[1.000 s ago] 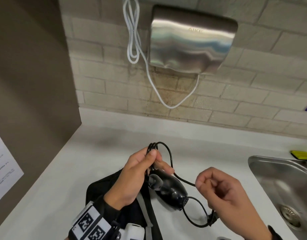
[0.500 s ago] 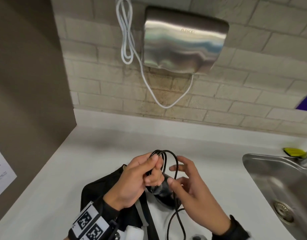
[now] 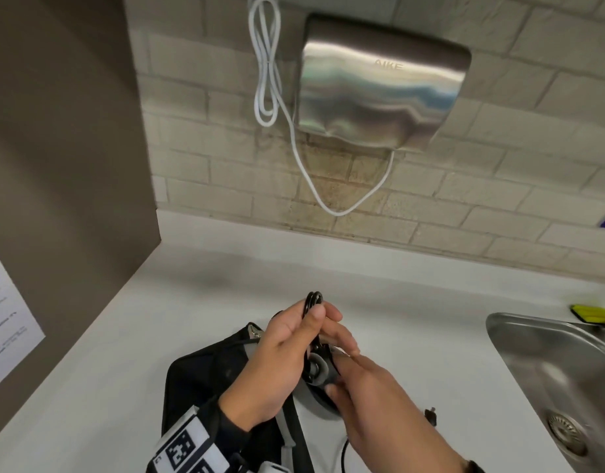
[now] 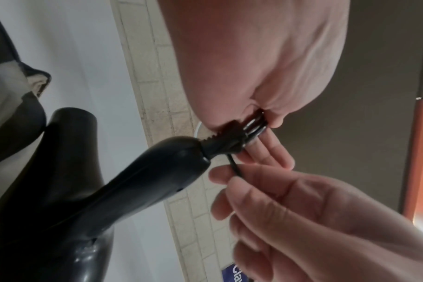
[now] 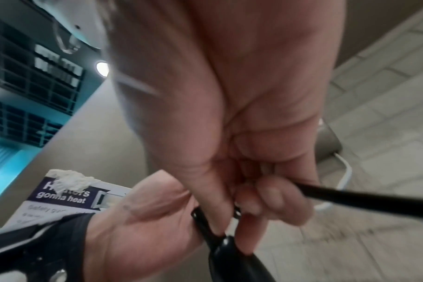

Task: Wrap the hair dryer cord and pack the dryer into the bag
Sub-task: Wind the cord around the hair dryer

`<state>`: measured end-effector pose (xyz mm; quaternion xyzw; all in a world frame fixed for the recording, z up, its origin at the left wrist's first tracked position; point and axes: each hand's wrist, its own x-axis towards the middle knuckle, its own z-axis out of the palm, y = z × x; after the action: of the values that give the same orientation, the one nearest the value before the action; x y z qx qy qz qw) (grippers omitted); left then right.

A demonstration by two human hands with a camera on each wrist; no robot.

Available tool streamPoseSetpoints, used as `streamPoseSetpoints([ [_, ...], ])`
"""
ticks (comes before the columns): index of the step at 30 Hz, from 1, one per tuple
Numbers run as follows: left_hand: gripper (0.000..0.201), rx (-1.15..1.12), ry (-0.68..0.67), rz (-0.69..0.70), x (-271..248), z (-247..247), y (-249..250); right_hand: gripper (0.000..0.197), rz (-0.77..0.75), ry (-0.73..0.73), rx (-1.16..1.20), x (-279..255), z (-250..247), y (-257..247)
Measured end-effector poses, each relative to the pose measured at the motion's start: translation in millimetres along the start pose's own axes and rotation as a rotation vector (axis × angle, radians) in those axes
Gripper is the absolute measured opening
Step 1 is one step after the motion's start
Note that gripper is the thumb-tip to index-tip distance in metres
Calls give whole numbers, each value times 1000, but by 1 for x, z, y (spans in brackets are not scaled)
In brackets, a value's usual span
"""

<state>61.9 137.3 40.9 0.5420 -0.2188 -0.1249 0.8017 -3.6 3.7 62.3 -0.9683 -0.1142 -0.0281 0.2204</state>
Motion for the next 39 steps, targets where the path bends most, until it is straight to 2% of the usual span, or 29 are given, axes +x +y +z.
streamPoseSetpoints([
  [2, 35, 88, -24, 2, 0, 3, 2, 9, 3, -47, -164, -3, -8, -4],
  [3, 35, 124, -38, 1, 1, 4, 3, 9, -5, -88, -251, -4, -13, -4],
  [4, 35, 157, -52, -3, 1, 4, 3, 17, -14, -90, -336, -6, -18, -3],
  [5, 35, 191, -65, -13, 1, 4, 4, 20, -22, -19, -373, -10, -24, -1],
  [6, 35, 231, -78, -22, 1, 4, 5, 15, -26, 41, -398, -11, -31, -2],
  [7, 36, 269, -90, -29, 1, 3, 6, 8, -40, 81, -392, -11, -38, -5],
  [11, 38, 318, -127, -32, 3, 2, 8, 27, -126, 145, -339, -5, -54, -11],
  [13, 38, 309, -110, -31, 4, 2, 8, 26, -172, 92, -323, -5, -50, -11],
  [16, 37, 286, -94, -43, 5, 1, 5, 8, -241, -30, -332, -7, -33, 0],
  [18, 37, 277, -78, -51, 5, -1, 5, 17, -241, -31, -349, -7, -24, 5],
  [19, 37, 272, -71, -53, 4, -2, 5, 16, -238, 3, -327, -6, -22, 5],
  [21, 37, 251, -67, -54, 4, -4, 5, 7, -255, 170, -229, -7, -25, 2],
  [22, 37, 243, -69, -50, 4, -6, 5, 8, -255, 281, -153, -8, -26, 2],
  [24, 37, 241, -77, -45, 4, -8, 5, 13, -218, 395, -87, -8, -30, 3],
  [26, 39, 257, -98, -51, 4, -8, 5, 15, -219, 336, -52, -8, -34, 7],
  [28, 41, 277, -135, -68, 3, -7, 5, 12, -286, 184, 40, -7, -40, 8],
  [30, 37, 286, -207, -78, 2, -6, 7, 19, -364, 109, 82, -5, -48, 7],
  [32, 36, 253, -292, -78, 1, -5, 9, 17, -389, 126, 123, -2, -53, 6],
  [34, 44, 212, -350, -97, 0, -6, 10, 11, -365, 237, 169, 4, -55, 9],
  [35, 44, 197, -366, -108, 0, -6, 10, 14, -329, 275, 191, 8, -54, 11],
  [37, 43, 188, -377, -114, -1, -7, 10, 21, -261, 242, 263, 14, -50, 16],
  [39, 45, 203, -383, -119, -2, -8, 10, 24, -224, 137, 312, 18, -46, 21],
])
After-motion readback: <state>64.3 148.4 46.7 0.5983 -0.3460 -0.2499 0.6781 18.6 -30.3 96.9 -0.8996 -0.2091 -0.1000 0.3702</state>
